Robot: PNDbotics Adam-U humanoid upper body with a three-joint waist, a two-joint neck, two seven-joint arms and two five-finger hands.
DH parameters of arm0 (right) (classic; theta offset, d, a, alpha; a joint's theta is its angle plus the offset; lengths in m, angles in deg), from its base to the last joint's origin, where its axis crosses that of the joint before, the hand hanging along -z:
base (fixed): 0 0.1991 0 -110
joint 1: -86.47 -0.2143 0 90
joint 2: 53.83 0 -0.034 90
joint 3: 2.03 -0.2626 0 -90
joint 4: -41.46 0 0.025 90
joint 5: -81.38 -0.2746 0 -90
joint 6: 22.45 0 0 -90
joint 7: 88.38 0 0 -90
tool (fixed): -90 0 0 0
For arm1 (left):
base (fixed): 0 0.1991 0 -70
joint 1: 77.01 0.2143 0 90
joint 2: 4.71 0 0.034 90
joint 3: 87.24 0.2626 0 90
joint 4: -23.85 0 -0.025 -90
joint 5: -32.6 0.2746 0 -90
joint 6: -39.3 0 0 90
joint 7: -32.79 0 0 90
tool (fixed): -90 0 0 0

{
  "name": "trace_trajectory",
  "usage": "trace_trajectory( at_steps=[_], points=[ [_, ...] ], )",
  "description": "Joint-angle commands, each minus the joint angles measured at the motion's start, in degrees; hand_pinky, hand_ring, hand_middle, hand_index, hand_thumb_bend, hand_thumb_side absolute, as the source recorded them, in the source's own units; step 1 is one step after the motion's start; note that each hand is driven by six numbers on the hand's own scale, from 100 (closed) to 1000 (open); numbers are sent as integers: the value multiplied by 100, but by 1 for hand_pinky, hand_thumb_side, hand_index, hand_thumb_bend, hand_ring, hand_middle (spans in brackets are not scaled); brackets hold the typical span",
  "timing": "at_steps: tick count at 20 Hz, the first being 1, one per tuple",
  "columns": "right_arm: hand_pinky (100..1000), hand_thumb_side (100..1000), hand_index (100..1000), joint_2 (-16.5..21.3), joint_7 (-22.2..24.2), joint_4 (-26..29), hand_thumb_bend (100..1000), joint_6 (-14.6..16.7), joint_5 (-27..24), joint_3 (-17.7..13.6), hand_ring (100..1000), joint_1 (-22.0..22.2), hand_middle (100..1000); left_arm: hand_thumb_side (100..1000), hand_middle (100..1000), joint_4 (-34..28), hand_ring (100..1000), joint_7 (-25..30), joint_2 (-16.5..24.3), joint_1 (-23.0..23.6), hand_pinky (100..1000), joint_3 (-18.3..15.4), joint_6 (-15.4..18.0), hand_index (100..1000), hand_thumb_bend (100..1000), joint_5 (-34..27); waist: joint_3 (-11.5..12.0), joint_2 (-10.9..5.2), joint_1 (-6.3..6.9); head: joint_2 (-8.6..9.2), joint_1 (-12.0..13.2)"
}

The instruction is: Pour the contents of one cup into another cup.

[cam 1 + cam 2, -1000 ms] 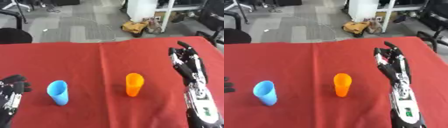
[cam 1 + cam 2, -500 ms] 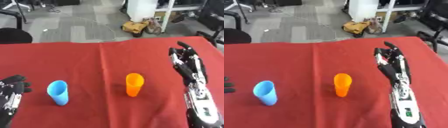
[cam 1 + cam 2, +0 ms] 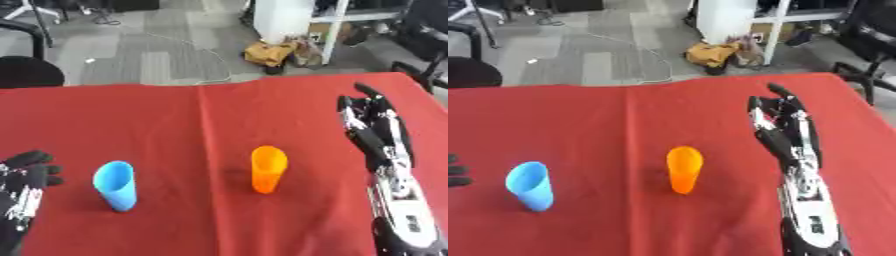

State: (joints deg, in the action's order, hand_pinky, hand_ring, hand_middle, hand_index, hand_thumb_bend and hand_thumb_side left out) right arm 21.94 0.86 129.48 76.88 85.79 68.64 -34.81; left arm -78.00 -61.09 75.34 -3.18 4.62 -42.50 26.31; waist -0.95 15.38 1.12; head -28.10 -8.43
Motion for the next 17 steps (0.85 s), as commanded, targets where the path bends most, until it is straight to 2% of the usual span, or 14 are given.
trace_trajectory(
  at_steps=[1,17],
  points=[
    [862,283,825,97,26,103,247,18,-20,5,805,-76,495,438,642,-82,638,26,39,-39,615,-15,9,734,334,2,3,-89,-6,41,-8],
    [863,281,826,104,34,97,241,21,-12,13,806,-81,497,441,643,-88,639,52,41,-41,615,-15,21,737,331,-11,7,-97,-3,41,-28]
  ],
)
